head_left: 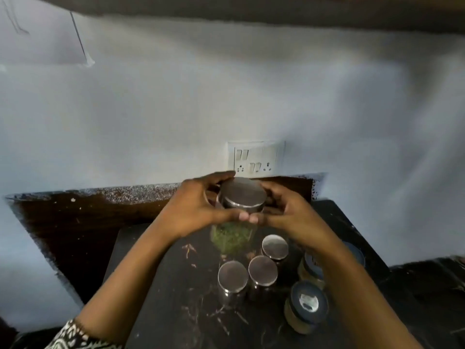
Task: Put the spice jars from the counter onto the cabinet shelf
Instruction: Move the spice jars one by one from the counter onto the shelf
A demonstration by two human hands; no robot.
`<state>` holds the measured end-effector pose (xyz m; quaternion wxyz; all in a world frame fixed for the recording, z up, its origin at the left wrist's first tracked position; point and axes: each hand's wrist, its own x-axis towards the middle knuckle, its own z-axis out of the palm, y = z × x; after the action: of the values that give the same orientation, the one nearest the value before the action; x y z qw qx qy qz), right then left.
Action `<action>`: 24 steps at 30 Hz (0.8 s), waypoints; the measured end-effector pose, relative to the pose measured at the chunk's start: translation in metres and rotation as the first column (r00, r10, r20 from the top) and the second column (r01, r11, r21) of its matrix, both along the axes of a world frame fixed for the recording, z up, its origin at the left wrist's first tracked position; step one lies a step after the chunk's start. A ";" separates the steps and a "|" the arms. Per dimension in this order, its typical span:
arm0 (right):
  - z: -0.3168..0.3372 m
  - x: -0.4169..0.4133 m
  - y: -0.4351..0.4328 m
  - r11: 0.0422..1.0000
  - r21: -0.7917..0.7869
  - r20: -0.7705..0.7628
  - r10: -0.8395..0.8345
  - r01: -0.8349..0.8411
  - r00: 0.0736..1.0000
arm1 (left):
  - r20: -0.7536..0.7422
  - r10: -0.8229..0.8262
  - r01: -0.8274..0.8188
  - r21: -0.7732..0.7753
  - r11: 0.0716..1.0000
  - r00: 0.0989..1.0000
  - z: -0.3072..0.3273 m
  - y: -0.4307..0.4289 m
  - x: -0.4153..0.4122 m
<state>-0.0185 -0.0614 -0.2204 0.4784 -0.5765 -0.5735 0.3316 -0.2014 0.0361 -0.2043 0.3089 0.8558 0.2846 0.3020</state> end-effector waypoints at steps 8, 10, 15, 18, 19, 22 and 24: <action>0.098 0.035 0.009 0.947 0.318 -0.035 -0.045 0.054 0.998 | 0.238 0.049 -0.077 0.108 0.991 0.970 0.097 0.011 0.052; 0.118 0.044 0.008 0.937 0.346 -0.027 -0.032 0.039 0.999 | 0.290 0.048 -0.085 0.115 0.990 0.956 0.118 0.009 0.064; 0.155 0.071 0.006 0.939 0.334 -0.058 0.105 -0.080 0.993 | 0.461 0.002 -0.030 0.053 0.998 0.887 0.168 0.002 0.088; 0.175 0.080 0.007 0.922 0.361 -0.081 0.182 -0.142 0.980 | 0.538 -0.065 0.034 0.068 0.997 0.841 0.197 -0.004 0.101; 0.180 0.082 0.007 0.910 0.394 -0.088 0.175 -0.127 0.981 | 0.556 -0.075 0.041 0.075 0.996 0.828 0.203 -0.006 0.105; 0.197 0.086 0.007 0.853 0.520 -0.108 0.115 -0.042 0.987 | 0.529 -0.070 0.022 0.096 0.995 0.846 0.219 -0.012 0.115; 0.204 0.089 0.006 0.808 0.589 -0.121 0.073 0.012 0.990 | 0.419 -0.018 -0.054 0.158 0.986 0.908 0.223 -0.021 0.120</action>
<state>0.0702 -0.0556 -0.0169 0.6663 -0.3666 -0.6227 0.1843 -0.0813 0.0153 0.0183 0.2877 0.7911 0.1935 0.5039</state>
